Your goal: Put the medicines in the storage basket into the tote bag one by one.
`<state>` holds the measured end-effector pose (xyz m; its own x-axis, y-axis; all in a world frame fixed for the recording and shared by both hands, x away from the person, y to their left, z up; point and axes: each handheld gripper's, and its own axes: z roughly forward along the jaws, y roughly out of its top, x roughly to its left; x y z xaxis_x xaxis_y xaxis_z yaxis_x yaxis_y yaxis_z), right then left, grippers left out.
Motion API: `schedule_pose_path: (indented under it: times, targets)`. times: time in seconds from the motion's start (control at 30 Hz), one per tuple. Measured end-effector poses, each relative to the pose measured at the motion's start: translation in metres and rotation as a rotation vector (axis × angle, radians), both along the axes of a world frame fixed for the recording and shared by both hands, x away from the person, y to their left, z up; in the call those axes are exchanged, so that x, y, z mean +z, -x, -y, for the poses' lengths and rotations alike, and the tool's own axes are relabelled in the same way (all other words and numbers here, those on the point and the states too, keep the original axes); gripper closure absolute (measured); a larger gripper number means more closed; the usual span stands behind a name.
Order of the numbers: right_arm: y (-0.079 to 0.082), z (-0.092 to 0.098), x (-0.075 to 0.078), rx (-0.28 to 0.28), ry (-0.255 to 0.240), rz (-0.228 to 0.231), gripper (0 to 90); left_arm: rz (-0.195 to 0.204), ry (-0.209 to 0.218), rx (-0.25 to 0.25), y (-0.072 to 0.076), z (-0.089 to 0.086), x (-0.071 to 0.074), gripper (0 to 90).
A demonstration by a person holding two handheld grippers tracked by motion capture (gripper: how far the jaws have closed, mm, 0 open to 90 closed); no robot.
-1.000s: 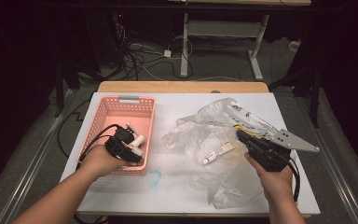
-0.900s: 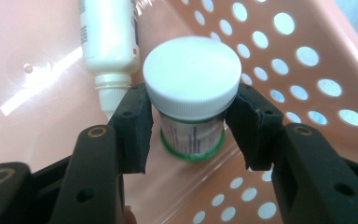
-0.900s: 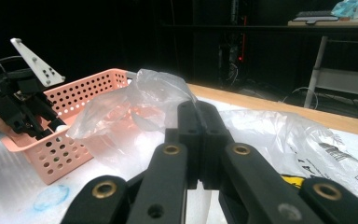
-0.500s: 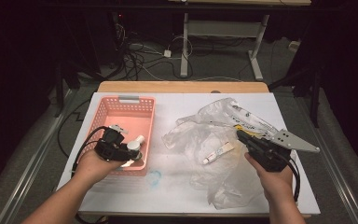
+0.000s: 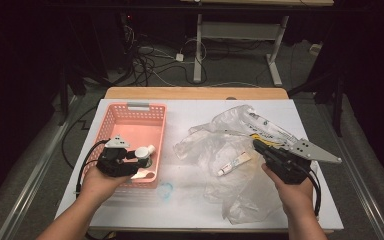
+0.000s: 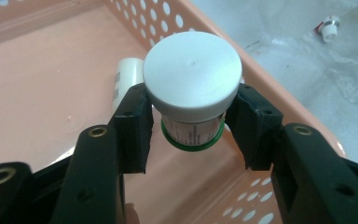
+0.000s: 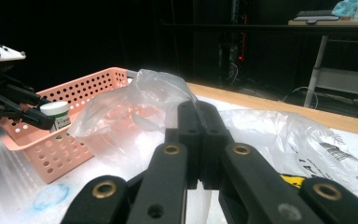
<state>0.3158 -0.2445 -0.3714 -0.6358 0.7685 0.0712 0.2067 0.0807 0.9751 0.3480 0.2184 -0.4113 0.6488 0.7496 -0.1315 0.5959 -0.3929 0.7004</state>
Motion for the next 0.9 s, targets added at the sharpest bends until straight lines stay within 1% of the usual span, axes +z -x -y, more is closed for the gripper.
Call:
schedule_pose_path:
  times: [0.07, 0.23, 0.3, 0.43, 0.57, 0.7, 0.77, 0.9]
  targets:
    - [0.000, 0.000, 0.000, 0.000, 0.001, -0.002, 90.0, 0.014, 0.015, 0.003, 0.001, 0.000, 0.000, 50.7]
    - [0.000, -0.001, 0.000, 0.002, 0.002, -0.002, 90.0, 0.036, 0.053, 0.003, 0.002, 0.001, 0.000, 50.7]
    - [0.000, -0.001, -0.001, -0.001, 0.000, -0.005, 90.0, 0.044, 0.057, -0.002, 0.003, 0.002, 0.001, 50.7]
    - [0.000, -0.001, -0.001, -0.001, 0.003, -0.004, 90.0, 0.058, 0.071, 0.004, 0.003, 0.005, 0.001, 50.8]
    - [0.000, -0.001, -0.001, -0.001, 0.002, -0.003, 90.0, 0.086, 0.074, 0.010, 0.006, 0.007, 0.004, 50.8]
    - [0.000, 0.000, -0.001, -0.003, 0.003, -0.004, 90.0, 0.116, 0.087, 0.008, 0.011, 0.007, 0.012, 50.8]
    - [0.000, 0.000, -0.001, -0.002, 0.003, -0.004, 90.0, 0.132, 0.095, -0.001, 0.014, 0.008, 0.017, 50.8]
    - [-0.001, -0.001, -0.002, 0.001, 0.005, -0.004, 90.0, 0.169, 0.106, -0.038, 0.024, 0.016, 0.029, 50.8]
